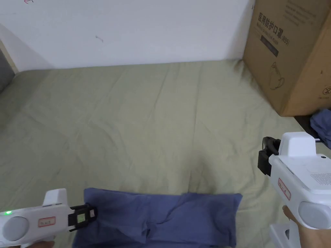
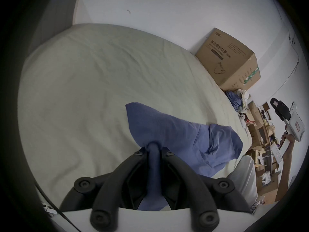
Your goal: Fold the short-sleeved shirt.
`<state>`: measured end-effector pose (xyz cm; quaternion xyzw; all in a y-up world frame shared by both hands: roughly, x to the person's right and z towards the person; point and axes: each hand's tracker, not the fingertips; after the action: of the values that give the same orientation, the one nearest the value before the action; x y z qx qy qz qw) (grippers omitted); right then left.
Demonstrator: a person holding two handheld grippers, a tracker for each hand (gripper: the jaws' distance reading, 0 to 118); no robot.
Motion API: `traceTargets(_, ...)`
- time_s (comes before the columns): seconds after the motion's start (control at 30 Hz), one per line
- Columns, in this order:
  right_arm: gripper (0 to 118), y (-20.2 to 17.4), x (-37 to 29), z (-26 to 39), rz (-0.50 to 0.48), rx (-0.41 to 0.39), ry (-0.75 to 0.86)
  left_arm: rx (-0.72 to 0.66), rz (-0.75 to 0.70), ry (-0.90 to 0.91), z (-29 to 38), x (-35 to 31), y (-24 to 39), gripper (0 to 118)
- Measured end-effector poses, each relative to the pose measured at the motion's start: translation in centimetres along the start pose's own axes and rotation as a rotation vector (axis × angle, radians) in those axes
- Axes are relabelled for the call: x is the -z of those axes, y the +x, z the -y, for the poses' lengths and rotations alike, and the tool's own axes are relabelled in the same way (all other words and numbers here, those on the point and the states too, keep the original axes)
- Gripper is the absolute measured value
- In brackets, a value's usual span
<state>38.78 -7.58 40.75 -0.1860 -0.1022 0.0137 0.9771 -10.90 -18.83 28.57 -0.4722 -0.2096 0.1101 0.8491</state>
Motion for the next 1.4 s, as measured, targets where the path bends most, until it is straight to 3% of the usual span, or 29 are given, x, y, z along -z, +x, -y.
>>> traceTargets(0.27, 0, 0.0, -0.3, 0.1, -0.025, 0.017, 0.017, 0.025, -0.153, 0.004, -1.6, -5.7, -0.2, 12)
traceTargets(0.5, 0, 0.3, -0.7, 0.3, -0.034, 0.025, 0.021, 0.060, -0.109, -0.038, -3.3, -4.9, 8.1, 12)
traceTargets(0.7, 0, 1.4, -1.6, 0.2, -0.014, 0.035, 0.037, 0.223, -0.021, -0.117, -4.2, -0.5, 14.8, 12)
traceTargets(0.9, 0, 2.6, -2.2, 0.4, 0.003, 0.029, 0.036, 0.342, -0.027, -0.234, -2.9, 6.7, 21.2, 12)
traceTargets(1.27, 0, 4.2, -2.7, 1.3, 0.044, 0.040, 0.015, 0.411, -0.079, -0.355, 2.4, 16.7, 25.7, 13)
traceTargets(1.33, 0, 4.2, -2.6, 1.4, 0.049, 0.038, 0.011, 0.422, -0.077, -0.340, 2.4, 16.2, 25.7, 22)
traceTargets(1.4, 0, 4.2, -2.6, 1.4, 0.049, 0.039, 0.009, 0.401, -0.038, -0.322, 1.8, 15.1, 25.7, 42)
